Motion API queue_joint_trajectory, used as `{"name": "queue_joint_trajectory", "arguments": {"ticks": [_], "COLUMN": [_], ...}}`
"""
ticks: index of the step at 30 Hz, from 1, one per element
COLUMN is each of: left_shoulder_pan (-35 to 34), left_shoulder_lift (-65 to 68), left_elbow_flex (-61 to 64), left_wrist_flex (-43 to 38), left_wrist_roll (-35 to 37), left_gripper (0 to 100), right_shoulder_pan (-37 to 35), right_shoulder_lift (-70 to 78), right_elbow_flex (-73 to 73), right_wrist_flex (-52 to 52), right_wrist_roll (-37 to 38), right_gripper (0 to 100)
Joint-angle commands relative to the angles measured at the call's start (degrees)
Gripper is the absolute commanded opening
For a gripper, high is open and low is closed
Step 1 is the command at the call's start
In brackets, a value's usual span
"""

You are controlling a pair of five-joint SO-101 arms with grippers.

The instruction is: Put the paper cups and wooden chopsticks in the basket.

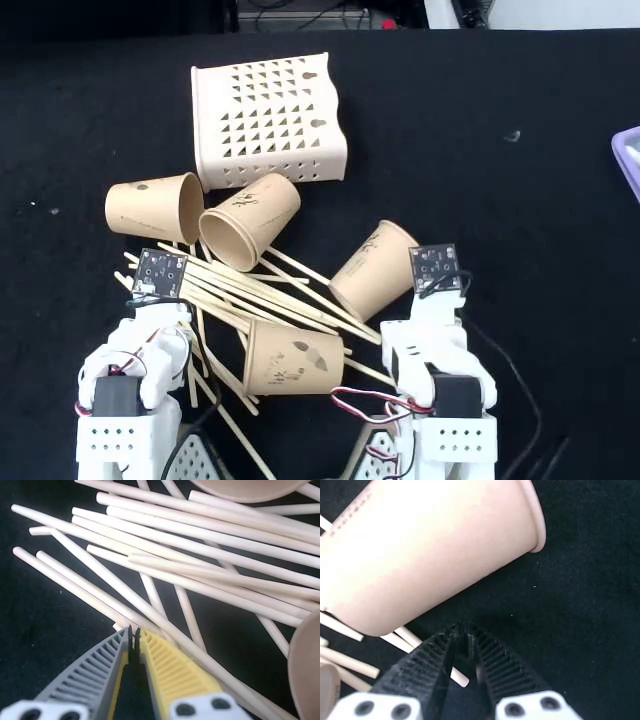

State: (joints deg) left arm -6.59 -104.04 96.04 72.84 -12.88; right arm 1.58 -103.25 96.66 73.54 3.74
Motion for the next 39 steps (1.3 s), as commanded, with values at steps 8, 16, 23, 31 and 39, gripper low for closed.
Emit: {"name": "queue_joint_trajectory", "arguments": {"ticks": [8,16,23,31,39], "left_shoulder_pan": [0.22,0.22,0.22,0.04,-15.16], "left_shoulder_lift": [-0.44,-0.44,-0.44,-0.44,-0.44], "left_elbow_flex": [1.27,1.27,1.27,1.01,-15.52], "left_wrist_flex": [0.18,0.18,0.18,-1.67,-15.91], "left_wrist_roll": [-0.18,-0.18,-0.18,-0.53,-8.18], "left_gripper": [5,5,5,5,5], "right_shoulder_pan": [-0.44,-6.86,-1.85,-1.49,-2.64], "right_shoulder_lift": [-1.8,-2.51,-4.97,-5.05,-4.88], "right_elbow_flex": [0.04,-0.4,-5.93,-20.53,-37.32], "right_wrist_flex": [-1.14,-7.82,-29.71,-24.09,-13.36], "right_wrist_roll": [-0.7,-0.26,-0.18,6.59,7.3], "right_gripper": [1.6,1.8,1.9,22.4,26.4]}}
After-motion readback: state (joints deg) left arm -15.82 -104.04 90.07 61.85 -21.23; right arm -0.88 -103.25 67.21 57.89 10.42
